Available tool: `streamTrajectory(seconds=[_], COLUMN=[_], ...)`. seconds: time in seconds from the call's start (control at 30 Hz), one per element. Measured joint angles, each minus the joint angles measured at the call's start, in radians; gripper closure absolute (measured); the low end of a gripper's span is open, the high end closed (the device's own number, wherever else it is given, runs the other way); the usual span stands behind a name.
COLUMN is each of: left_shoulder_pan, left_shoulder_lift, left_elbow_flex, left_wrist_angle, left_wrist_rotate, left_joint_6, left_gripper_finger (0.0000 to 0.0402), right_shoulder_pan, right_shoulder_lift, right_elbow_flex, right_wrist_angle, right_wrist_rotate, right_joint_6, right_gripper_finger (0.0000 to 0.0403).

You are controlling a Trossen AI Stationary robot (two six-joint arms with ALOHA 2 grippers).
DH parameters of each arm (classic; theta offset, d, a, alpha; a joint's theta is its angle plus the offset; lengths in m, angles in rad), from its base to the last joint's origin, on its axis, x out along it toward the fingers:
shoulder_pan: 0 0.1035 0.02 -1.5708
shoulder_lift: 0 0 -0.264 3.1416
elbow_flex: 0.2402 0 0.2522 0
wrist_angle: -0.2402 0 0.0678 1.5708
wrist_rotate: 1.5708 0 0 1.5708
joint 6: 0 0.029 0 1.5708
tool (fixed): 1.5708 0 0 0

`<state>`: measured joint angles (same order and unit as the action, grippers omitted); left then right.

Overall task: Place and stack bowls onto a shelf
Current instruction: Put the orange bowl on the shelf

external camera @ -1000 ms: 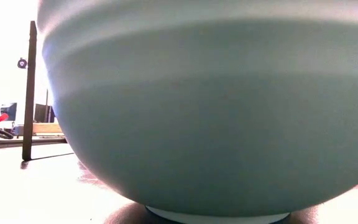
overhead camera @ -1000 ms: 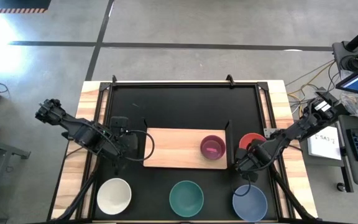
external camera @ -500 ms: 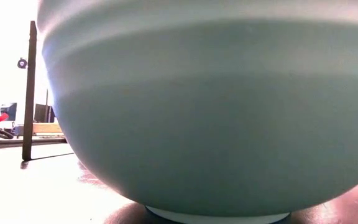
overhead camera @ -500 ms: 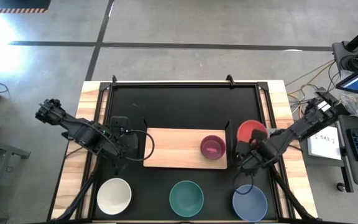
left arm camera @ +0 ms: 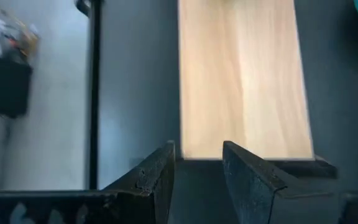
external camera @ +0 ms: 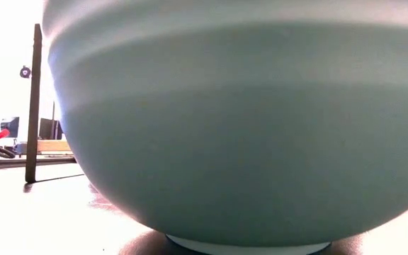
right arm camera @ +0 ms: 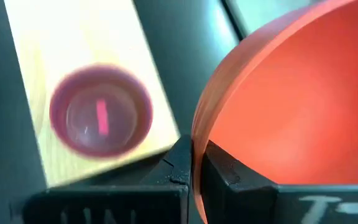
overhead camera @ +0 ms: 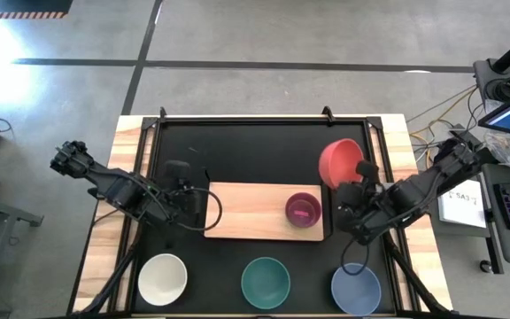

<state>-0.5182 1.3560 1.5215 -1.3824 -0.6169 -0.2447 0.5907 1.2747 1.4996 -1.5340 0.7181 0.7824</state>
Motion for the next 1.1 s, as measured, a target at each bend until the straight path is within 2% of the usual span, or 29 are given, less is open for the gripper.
streamTrajectory(seconds=[0.17, 0.4, 0.53, 0.67, 0.8, 1.0, 1.1], left_shoulder_pan=[0.0, 0.0, 0.0, 0.0, 0.0, 0.0, 0.0], left_shoulder_lift=[0.0, 0.0, 0.0, 0.0, 0.0, 0.0, 0.0], left_elbow_flex=[0.0, 0.0, 0.0, 0.0, 0.0, 0.0, 0.0], left_wrist_angle=[0.029, 0.033, 0.038, 0.062, 0.124, 0.288, 0.392], left_wrist_rotate=[-0.052, -0.054, -0.054, -0.057, -0.056, -0.045, 0.035], left_joint_6=[0.047, 0.045, 0.024, 0.036, 0.125, 0.33, 0.441], left_gripper_finger=[0.0283, 0.0283, 0.0283, 0.0283, 0.0283, 0.0283, 0.0283], right_shoulder_pan=[0.0, -0.01, -0.036, -0.076, -0.117, -0.175, -0.198], right_shoulder_lift=[0.0, 0.005, 0.005, 0.015, 0.04, 0.081, 0.105], right_elbow_flex=[0.05, 0.022, -0.023, -0.07, -0.099, -0.115, -0.115], right_wrist_angle=[0.099, 0.525, 0.753, 0.877, 0.881, 0.86, 0.857], right_wrist_rotate=[0.097, 0.094, 0.061, -0.105, -0.276, -0.754, -0.886], right_joint_6=[-0.174, -0.627, -0.822, -0.917, -0.965, -1.019, -1.031], right_gripper_finger=[0.0394, 0.0394, 0.0394, 0.0394, 0.0394, 0.0394, 0.0394])
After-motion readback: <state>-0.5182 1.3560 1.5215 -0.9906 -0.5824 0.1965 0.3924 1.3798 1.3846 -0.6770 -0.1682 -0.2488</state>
